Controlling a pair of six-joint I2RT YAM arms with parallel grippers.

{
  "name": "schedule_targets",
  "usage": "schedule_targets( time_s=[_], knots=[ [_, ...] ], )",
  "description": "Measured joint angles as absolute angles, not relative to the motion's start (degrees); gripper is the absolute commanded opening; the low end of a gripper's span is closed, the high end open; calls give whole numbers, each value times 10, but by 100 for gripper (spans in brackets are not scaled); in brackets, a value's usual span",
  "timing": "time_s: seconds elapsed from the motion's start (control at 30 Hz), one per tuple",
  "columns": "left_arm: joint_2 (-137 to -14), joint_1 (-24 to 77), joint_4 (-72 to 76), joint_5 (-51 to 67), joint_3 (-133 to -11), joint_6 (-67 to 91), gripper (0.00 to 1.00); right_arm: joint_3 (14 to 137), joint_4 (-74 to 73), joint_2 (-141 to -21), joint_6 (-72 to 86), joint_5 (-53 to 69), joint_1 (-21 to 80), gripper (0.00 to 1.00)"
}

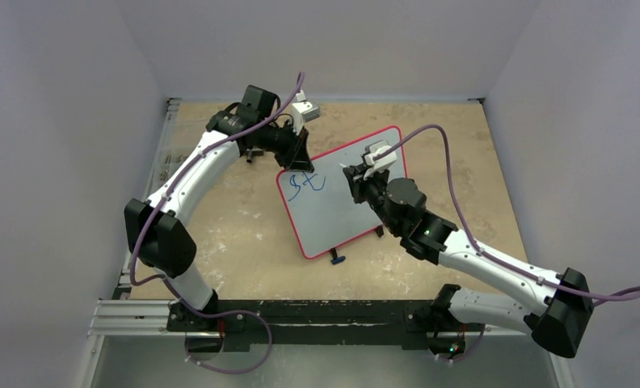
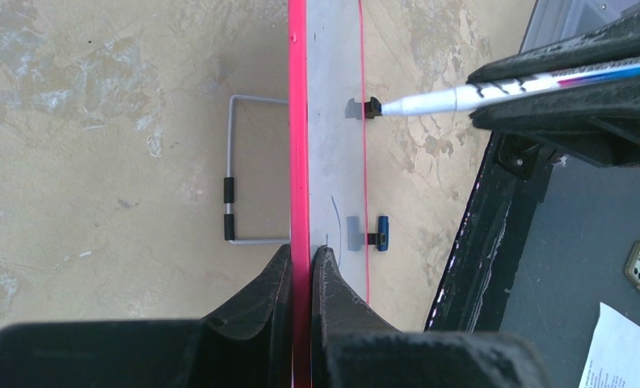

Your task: Write a sentence on the whiteboard

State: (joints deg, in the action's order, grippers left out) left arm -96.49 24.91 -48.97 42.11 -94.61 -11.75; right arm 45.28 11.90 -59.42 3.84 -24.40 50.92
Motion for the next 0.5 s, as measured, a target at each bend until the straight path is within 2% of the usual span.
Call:
schedule_targets(
  time_s=[0.5],
  knots=[
    [-965, 249, -490, 420, -946, -117, 0, 462, 149, -651, 38, -161, 509, 0]
  ],
)
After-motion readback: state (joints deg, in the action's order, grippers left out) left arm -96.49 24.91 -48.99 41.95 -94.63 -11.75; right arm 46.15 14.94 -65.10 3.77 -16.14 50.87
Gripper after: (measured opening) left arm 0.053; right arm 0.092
